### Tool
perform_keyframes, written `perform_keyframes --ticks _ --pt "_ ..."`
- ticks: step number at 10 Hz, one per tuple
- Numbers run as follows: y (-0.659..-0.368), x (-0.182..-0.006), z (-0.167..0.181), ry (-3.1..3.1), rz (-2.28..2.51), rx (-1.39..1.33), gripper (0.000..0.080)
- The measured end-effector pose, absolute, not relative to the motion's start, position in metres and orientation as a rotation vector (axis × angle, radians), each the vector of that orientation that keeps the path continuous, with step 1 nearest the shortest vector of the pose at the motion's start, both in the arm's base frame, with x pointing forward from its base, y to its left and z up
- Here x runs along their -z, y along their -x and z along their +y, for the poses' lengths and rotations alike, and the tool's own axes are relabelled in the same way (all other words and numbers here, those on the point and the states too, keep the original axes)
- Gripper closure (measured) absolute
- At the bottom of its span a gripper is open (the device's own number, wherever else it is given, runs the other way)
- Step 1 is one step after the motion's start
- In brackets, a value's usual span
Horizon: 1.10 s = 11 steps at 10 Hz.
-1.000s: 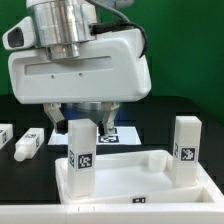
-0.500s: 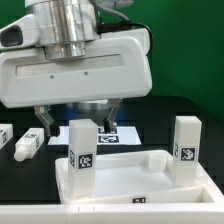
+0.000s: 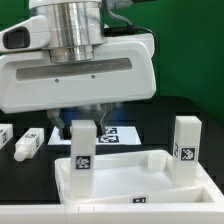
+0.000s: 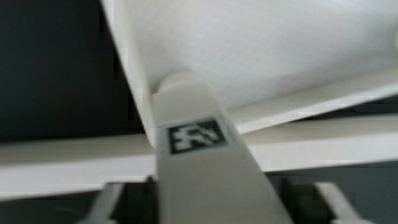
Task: Assemble desk
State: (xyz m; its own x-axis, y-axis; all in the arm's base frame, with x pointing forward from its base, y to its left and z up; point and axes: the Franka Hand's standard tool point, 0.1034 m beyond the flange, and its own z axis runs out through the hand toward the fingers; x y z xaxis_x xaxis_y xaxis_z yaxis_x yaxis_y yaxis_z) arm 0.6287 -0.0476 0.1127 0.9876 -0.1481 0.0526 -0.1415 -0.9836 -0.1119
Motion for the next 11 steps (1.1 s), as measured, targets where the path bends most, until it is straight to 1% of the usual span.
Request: perform_keyframes --ticks 3,6,8,10,11 --pt "-0.6314 -0.1144 -0.0485 2.905 0.86 0.085 0.0505" --pt "-0.63 -0.1109 -0.0501 2.43 1.689 0.001 0.0505" --pt "-0.6295 -0.1108 -0.0497 2.404 1.729 -0.007 0.0505" --pt "-0.6285 -0.1106 -0.0491 2.507 1.59 -0.003 0.0505" --pt "-0.6275 -0.1112 -0.0474 2.659 1.328 -0.011 0.0337"
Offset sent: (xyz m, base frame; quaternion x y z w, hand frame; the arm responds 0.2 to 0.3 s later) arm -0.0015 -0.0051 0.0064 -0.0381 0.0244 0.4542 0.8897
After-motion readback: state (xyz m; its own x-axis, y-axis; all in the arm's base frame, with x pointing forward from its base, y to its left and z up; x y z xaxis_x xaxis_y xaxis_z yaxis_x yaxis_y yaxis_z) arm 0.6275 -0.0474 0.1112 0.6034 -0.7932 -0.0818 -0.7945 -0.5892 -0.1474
